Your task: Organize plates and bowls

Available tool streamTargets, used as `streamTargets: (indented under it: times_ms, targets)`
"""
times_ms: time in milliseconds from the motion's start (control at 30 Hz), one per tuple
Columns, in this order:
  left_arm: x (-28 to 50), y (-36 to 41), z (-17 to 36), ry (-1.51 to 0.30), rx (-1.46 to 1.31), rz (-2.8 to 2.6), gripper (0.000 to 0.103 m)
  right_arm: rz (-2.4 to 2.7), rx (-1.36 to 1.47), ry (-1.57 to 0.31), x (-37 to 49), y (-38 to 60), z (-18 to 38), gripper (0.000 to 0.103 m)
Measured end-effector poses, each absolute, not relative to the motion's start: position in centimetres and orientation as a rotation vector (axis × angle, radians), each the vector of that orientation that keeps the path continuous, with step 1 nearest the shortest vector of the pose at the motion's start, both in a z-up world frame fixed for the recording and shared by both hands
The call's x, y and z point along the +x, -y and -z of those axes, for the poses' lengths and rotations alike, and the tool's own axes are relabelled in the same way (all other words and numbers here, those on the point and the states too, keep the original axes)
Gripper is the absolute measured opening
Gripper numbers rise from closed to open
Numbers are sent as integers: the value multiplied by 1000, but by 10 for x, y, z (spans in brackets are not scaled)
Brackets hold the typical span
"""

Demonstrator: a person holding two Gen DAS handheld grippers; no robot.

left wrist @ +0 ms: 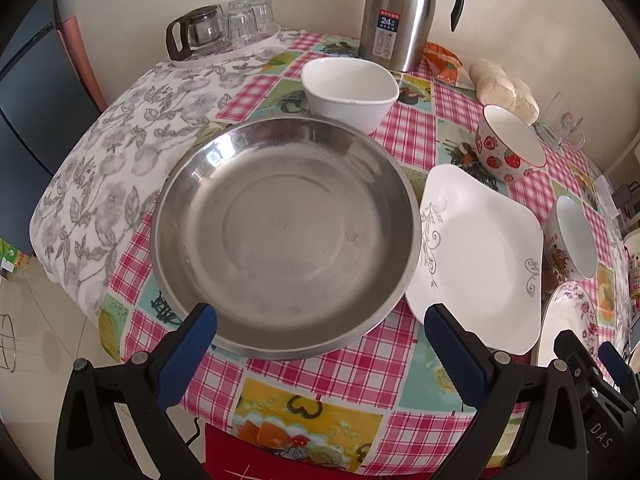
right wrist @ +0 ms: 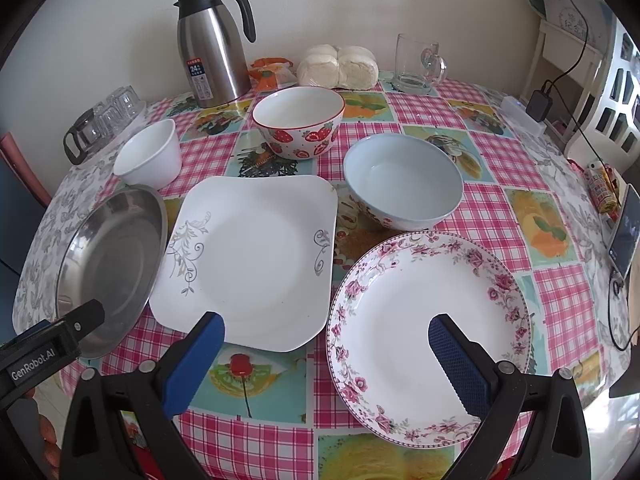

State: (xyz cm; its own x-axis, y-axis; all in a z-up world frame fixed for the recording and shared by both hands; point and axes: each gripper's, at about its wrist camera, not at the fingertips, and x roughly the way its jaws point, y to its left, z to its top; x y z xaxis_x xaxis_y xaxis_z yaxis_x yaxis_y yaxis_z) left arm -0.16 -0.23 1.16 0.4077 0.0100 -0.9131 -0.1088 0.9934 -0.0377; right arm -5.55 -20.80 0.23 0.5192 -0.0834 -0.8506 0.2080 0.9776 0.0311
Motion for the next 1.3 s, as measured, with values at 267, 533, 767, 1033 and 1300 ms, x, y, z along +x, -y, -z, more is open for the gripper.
streamTargets:
  times_ms: [267,533,767,1033,1300]
  targets:
    - [-4,-1,-15,-1101,-117,-74,103,175,136,-1011,-56,209,-1,103]
    - [-5,2,-19,-1056,-106,-58,103,177,138,-1013,-55,210,-1,103]
    - [-6,4,-17,-1062,-113,-34,103,177,139,-1014,-56,210,-1,103]
    - [-6,2,-18,-1059,-80,-40,103,179,142,-1014,-55,210,-1,103]
    - [-7,-1,-20,-1056,-79,-36,103,181,141,-1016,-55,210,-2,103]
